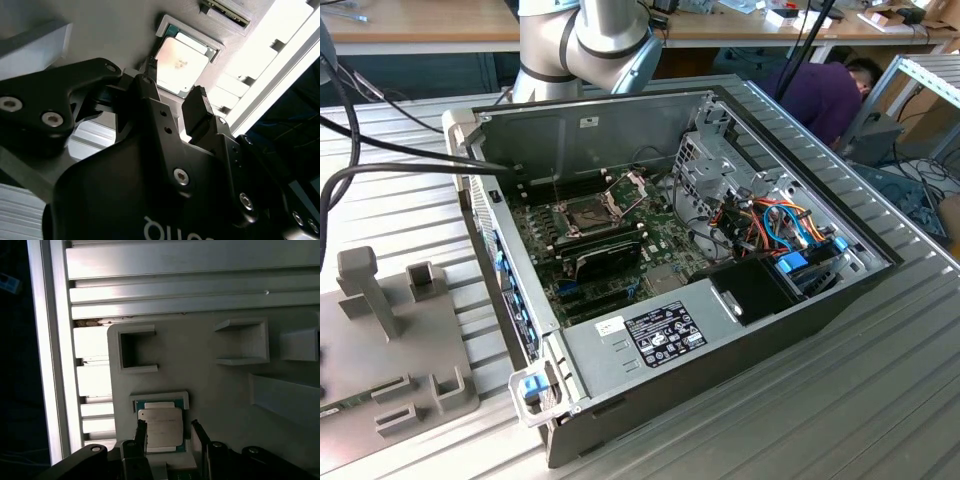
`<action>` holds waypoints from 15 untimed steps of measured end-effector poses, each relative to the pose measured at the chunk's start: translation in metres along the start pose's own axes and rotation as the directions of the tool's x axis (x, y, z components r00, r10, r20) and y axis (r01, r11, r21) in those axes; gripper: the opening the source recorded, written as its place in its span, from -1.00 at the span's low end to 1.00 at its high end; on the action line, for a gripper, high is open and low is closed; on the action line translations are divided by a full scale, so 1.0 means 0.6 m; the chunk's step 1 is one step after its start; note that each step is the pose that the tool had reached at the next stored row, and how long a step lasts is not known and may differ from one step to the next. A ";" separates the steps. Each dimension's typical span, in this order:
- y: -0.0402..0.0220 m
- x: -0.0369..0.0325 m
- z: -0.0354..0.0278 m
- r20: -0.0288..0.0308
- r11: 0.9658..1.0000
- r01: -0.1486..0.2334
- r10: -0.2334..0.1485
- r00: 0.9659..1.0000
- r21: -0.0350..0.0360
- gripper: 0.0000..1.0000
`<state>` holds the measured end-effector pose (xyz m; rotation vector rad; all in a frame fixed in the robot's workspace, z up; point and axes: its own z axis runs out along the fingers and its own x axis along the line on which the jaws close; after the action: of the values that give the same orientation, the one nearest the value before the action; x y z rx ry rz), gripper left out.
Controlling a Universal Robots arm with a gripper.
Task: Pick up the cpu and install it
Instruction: 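Pick up the cpu and move it towards the insertion slot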
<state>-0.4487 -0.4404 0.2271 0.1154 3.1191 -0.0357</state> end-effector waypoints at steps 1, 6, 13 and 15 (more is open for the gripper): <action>0.000 0.000 0.002 0.000 1.000 0.000 0.000 1.000 0.000 -0.04; 0.000 0.001 0.002 0.000 1.000 0.000 0.000 1.000 0.000 -0.04; 0.000 0.001 0.003 0.000 1.000 0.000 0.000 1.000 0.000 0.11; 0.000 0.001 0.006 0.000 1.000 0.000 0.000 1.000 0.000 0.11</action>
<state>-0.4491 -0.4404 0.2233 0.1155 3.1187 -0.0357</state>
